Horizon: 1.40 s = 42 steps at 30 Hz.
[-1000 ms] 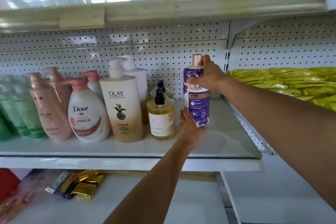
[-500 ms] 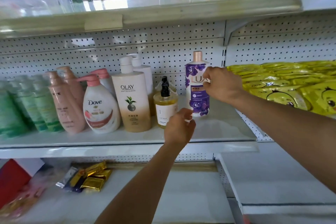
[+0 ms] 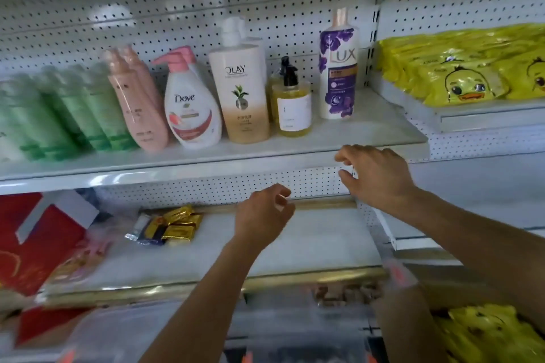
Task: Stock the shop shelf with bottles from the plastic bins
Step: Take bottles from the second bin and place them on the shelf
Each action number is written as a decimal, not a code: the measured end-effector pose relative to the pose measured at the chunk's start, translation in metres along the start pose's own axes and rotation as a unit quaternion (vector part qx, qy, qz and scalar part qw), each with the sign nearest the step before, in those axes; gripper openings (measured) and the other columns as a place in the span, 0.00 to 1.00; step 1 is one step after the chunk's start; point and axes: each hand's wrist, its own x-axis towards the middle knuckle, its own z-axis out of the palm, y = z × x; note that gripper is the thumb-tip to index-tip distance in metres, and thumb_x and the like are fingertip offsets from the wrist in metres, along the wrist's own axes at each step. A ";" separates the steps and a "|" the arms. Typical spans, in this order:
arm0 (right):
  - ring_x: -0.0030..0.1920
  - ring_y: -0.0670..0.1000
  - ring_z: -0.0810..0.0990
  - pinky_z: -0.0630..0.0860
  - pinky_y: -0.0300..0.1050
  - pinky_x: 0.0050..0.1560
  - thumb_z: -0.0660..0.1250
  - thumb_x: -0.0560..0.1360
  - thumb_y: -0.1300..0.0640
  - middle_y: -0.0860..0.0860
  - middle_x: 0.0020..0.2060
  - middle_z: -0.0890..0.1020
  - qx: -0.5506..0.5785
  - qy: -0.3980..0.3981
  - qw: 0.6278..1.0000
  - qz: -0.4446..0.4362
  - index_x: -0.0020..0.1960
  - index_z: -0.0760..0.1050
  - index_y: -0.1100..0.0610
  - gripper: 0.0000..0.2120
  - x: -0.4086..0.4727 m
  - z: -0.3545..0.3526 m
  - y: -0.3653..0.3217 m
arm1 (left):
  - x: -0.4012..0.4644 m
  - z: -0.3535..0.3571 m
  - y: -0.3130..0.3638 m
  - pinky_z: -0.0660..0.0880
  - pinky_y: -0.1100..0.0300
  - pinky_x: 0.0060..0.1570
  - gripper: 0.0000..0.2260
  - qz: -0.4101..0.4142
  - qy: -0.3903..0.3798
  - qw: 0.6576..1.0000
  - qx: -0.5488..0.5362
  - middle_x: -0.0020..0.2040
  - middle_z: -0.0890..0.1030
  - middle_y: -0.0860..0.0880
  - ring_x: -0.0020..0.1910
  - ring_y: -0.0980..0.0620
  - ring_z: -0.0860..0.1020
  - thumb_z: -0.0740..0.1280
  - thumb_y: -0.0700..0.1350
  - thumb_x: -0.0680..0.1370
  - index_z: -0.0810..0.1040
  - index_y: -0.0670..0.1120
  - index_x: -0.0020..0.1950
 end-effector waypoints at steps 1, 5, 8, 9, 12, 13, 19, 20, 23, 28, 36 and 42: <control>0.56 0.51 0.80 0.72 0.45 0.54 0.62 0.78 0.52 0.45 0.58 0.80 0.006 -0.020 1.000 0.003 0.63 0.72 0.49 0.14 -0.012 0.011 -0.009 | -0.009 0.004 -0.012 0.77 0.55 0.52 0.12 -0.004 -0.010 1.000 0.003 0.50 0.81 0.61 0.47 0.57 0.80 0.65 0.55 0.77 0.76 0.57 0.60; 0.55 0.49 0.80 0.74 0.44 0.52 0.61 0.79 0.49 0.43 0.57 0.80 0.058 -0.110 0.992 0.007 0.63 0.72 0.48 0.13 -0.060 0.060 -0.039 | -0.048 0.030 -0.062 0.77 0.56 0.53 0.12 -0.044 -0.071 0.996 -0.007 0.50 0.82 0.61 0.49 0.56 0.80 0.65 0.55 0.76 0.76 0.58 0.60; 0.52 0.48 0.80 0.73 0.43 0.48 0.61 0.79 0.49 0.43 0.55 0.80 0.100 -0.184 0.978 0.018 0.61 0.72 0.47 0.12 -0.094 0.104 -0.057 | -0.077 0.059 -0.105 0.77 0.56 0.53 0.11 -0.076 -0.139 0.987 -0.030 0.50 0.83 0.57 0.50 0.54 0.80 0.67 0.53 0.76 0.78 0.55 0.57; 0.51 0.48 0.80 0.73 0.43 0.47 0.61 0.79 0.49 0.44 0.53 0.81 0.112 -0.205 0.972 0.022 0.59 0.73 0.48 0.10 -0.106 0.121 -0.063 | -0.087 0.071 -0.121 0.76 0.56 0.53 0.10 -0.088 -0.158 0.983 -0.044 0.50 0.83 0.54 0.51 0.52 0.80 0.68 0.51 0.75 0.79 0.53 0.56; 0.47 0.53 0.80 0.73 0.45 0.44 0.61 0.77 0.51 0.47 0.44 0.79 0.128 -0.272 0.953 0.032 0.46 0.68 0.48 0.02 -0.137 0.171 -0.079 | -0.114 0.107 -0.164 0.74 0.59 0.51 0.08 -0.120 -0.198 0.970 -0.067 0.50 0.82 0.49 0.51 0.50 0.80 0.70 0.47 0.75 0.80 0.48 0.52; 0.48 0.54 0.79 0.74 0.47 0.45 0.60 0.76 0.52 0.48 0.43 0.77 0.128 -0.301 0.945 0.028 0.45 0.66 0.48 0.03 -0.147 0.187 -0.084 | -0.121 0.119 -0.175 0.73 0.60 0.51 0.08 -0.135 -0.213 0.965 -0.072 0.50 0.82 0.49 0.52 0.50 0.80 0.70 0.47 0.75 0.80 0.48 0.53; 0.57 0.53 0.78 0.76 0.48 0.54 0.57 0.80 0.50 0.49 0.57 0.80 0.115 -0.427 0.897 0.024 0.62 0.71 0.51 0.12 -0.195 0.291 -0.101 | -0.152 0.204 -0.230 0.72 0.61 0.48 0.09 -0.226 -0.296 0.926 -0.068 0.51 0.83 0.47 0.52 0.48 0.80 0.67 0.46 0.76 0.79 0.46 0.55; 0.59 0.53 0.78 0.76 0.48 0.55 0.57 0.80 0.51 0.49 0.59 0.79 0.116 -0.443 0.889 0.021 0.63 0.72 0.51 0.13 -0.205 0.310 -0.102 | -0.157 0.218 -0.239 0.71 0.62 0.49 0.09 -0.237 -0.309 0.918 -0.068 0.52 0.83 0.47 0.53 0.48 0.80 0.66 0.46 0.76 0.79 0.46 0.56; 0.61 0.52 0.77 0.74 0.46 0.54 0.58 0.80 0.52 0.48 0.61 0.77 0.128 -0.480 0.868 0.020 0.65 0.70 0.50 0.14 -0.235 0.365 -0.107 | -0.172 0.259 -0.265 0.74 0.60 0.52 0.11 -0.260 -0.331 0.904 -0.067 0.54 0.83 0.47 0.53 0.48 0.79 0.66 0.48 0.77 0.78 0.47 0.58; 0.56 0.52 0.79 0.72 0.42 0.46 0.61 0.80 0.55 0.50 0.60 0.77 0.143 -0.508 0.849 0.026 0.66 0.66 0.52 0.16 -0.276 0.447 -0.118 | -0.195 0.328 -0.311 0.75 0.55 0.59 0.14 -0.285 -0.351 0.890 -0.058 0.59 0.80 0.48 0.56 0.50 0.79 0.66 0.50 0.78 0.75 0.48 0.62; 0.61 0.55 0.75 0.76 0.47 0.56 0.70 0.74 0.60 0.52 0.66 0.71 0.177 -0.535 0.826 0.017 0.74 0.58 0.48 0.34 -0.303 0.550 -0.129 | -0.216 0.408 -0.341 0.71 0.61 0.53 0.26 -0.240 -0.321 0.916 -0.011 0.62 0.74 0.47 0.58 0.47 0.77 0.71 0.53 0.74 0.66 0.45 0.66; 0.62 0.53 0.75 0.74 0.48 0.59 0.73 0.73 0.55 0.48 0.64 0.74 0.213 -0.542 0.813 -0.031 0.70 0.66 0.47 0.28 -0.300 0.585 -0.135 | -0.220 0.426 -0.355 0.79 0.54 0.50 0.19 -0.176 -0.256 0.950 -0.006 0.55 0.81 0.46 0.49 0.46 0.82 0.70 0.53 0.76 0.73 0.43 0.60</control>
